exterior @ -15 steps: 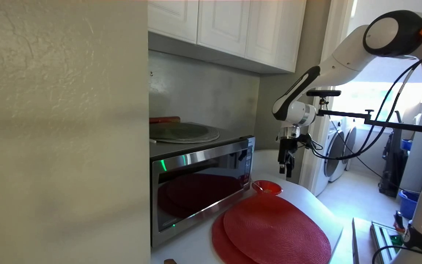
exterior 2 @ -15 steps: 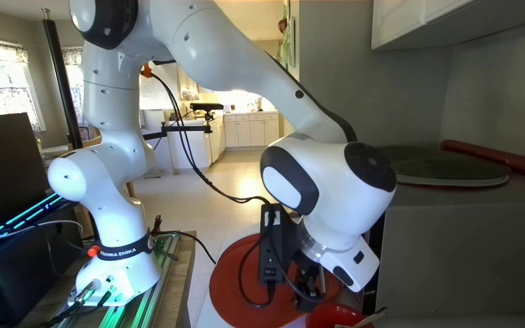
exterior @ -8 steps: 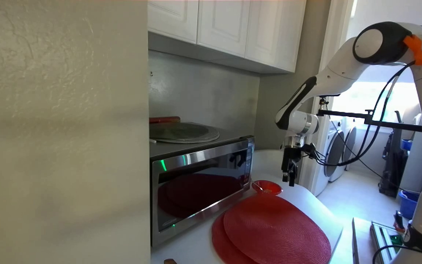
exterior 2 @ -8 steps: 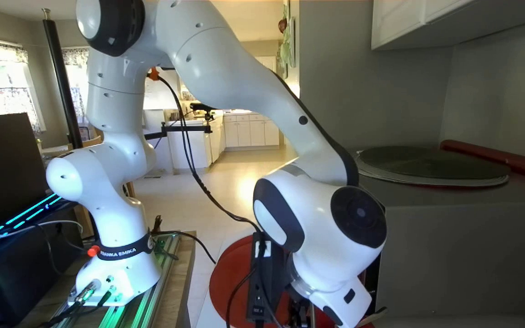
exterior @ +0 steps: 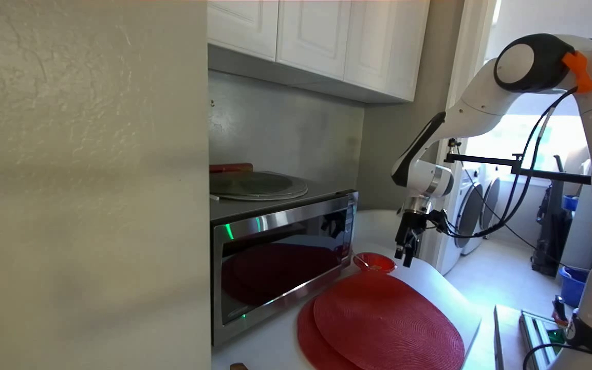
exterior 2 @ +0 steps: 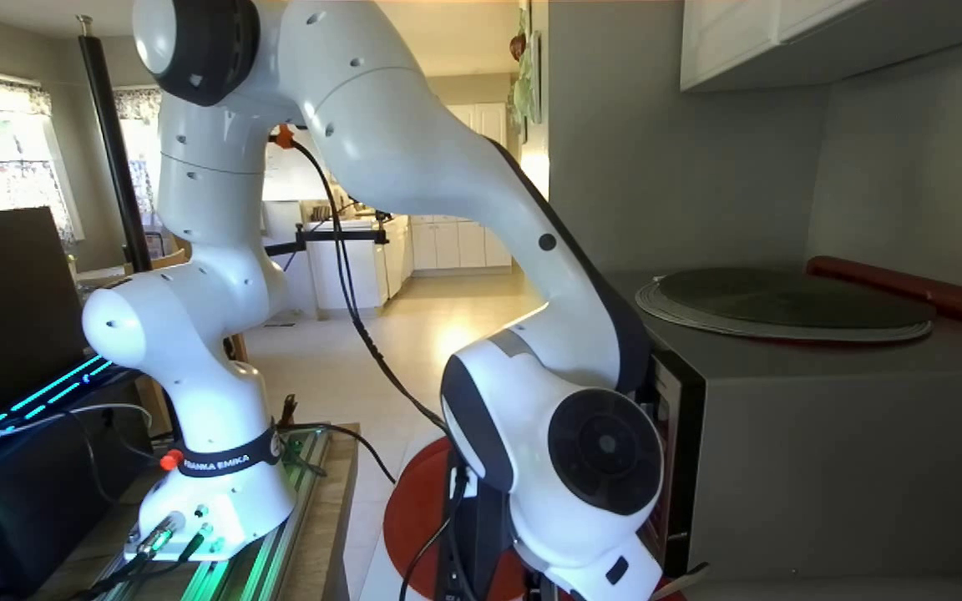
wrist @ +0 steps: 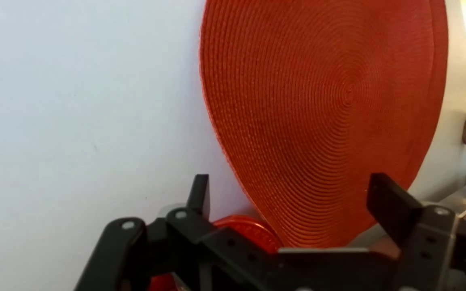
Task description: Put one red placemat on top of the microwave.
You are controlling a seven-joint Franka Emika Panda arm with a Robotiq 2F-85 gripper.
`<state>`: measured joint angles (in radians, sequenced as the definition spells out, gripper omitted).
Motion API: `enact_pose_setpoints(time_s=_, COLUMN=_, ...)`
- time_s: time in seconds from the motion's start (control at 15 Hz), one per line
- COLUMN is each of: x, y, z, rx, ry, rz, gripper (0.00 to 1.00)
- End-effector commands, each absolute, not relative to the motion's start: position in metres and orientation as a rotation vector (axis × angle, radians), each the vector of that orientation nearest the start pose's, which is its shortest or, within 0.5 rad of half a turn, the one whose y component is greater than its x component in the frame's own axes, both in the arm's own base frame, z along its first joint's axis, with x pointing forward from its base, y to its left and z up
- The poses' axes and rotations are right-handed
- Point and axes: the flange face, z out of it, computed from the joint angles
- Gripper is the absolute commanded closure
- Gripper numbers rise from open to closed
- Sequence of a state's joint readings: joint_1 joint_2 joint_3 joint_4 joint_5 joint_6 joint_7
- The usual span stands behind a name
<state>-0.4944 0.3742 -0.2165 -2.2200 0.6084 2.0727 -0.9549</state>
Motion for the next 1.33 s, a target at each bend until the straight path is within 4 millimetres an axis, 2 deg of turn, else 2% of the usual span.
enact_pose_setpoints(time_s=0.0, x=0.391, y=-0.304, z=0.183, rx=-2.530, ry=0.248, rz=0.069, gripper=0.00)
enact_pose_setpoints(time_s=0.27, x=0.387, y=-0.293, z=0.168, rx=-2.483, ry=0.272, rz=0.125, gripper=0.00)
enact_pose_setpoints(time_s=0.73, x=0.383, y=-0.290, z=0.145, rx=-2.468, ry=0.249, rz=0.131, gripper=0.00)
enact_pose_setpoints(time_s=1.27, x=0.383, y=-0.277, z=0.143, rx=-2.449, ry=0.112, rz=0.042, gripper=0.00)
